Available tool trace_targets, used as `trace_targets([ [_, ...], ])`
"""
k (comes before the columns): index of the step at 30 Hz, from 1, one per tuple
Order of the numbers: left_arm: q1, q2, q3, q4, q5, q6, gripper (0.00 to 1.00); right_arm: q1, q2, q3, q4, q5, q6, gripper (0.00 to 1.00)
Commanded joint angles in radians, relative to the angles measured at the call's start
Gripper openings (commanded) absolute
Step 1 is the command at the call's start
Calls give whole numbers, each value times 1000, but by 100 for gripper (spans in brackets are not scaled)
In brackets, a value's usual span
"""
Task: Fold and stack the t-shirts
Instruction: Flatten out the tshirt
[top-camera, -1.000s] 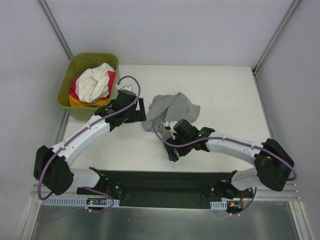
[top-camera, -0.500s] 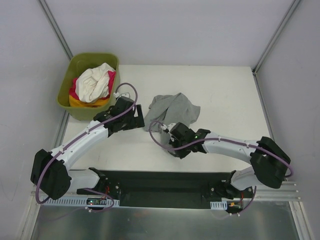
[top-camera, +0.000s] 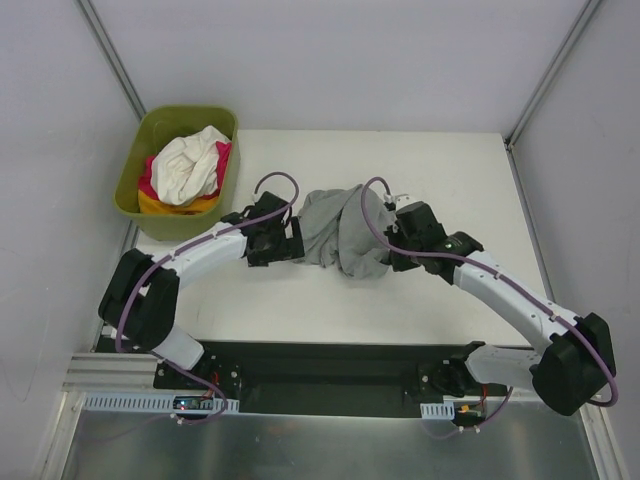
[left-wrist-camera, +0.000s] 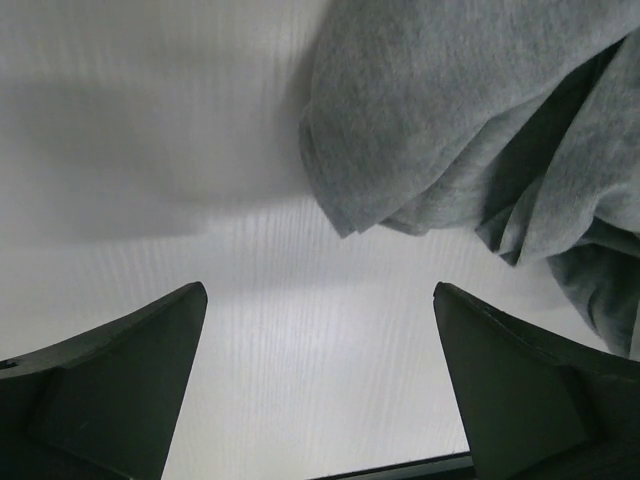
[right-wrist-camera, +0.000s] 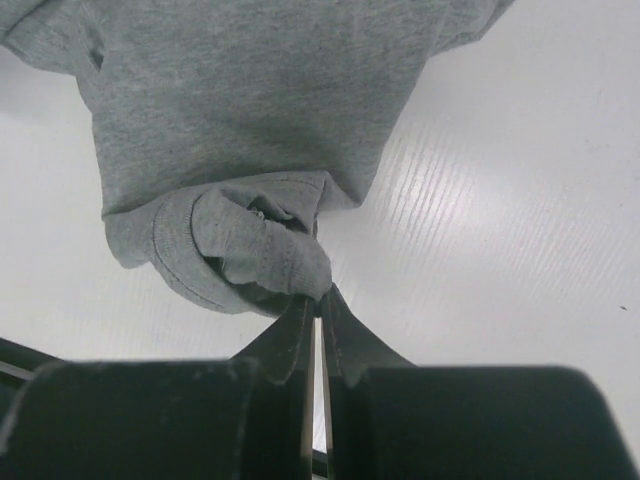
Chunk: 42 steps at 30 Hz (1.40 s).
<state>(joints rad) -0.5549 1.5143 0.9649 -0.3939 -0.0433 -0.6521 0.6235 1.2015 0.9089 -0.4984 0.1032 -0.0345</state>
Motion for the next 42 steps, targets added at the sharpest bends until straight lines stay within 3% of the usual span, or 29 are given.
trace_targets([
  [1, 15, 96, 86, 56, 29, -34, 97, -15, -17, 38, -23, -66, -10, 2],
  [4, 30, 164, 126, 82, 42, -32, 88, -22, -5, 36, -14, -80, -10, 2],
  [8, 42, 239, 184, 101, 66, -20, 68, -36, 4, 38, -11, -82, -4, 1],
  [9, 46, 250, 192, 102, 78, -15, 53, -44, 1, 39, -11, -82, -4, 1],
  [11, 47, 276, 216, 105, 83, -1, 31, -50, -3, 41, -8, -71, -4, 1],
  [12, 47, 282, 227, 105, 86, 18, 9, -56, -14, 44, -5, -66, -5, 1],
  [13, 47, 288, 235, 104, 82, 28, 0, -61, -19, 45, 1, -59, -7, 1],
  [18, 47, 154, 181, 105, 4, 75, 0, -103, -66, 85, 6, 59, -4, 1],
  [22, 47, -153, 42, 105, -154, 104, 0, -134, -179, 93, 52, 157, -8, 1],
  [30, 38, -633, -38, 104, -222, 195, 0, -174, -387, 133, 118, 400, -80, 1],
  [34, 36, -785, 26, 104, -146, 246, 0, -174, -486, 197, 127, 394, -120, 1],
  [42, 35, -928, 135, 119, -69, 299, 0, -174, -657, 349, 103, 305, -189, 1],
])
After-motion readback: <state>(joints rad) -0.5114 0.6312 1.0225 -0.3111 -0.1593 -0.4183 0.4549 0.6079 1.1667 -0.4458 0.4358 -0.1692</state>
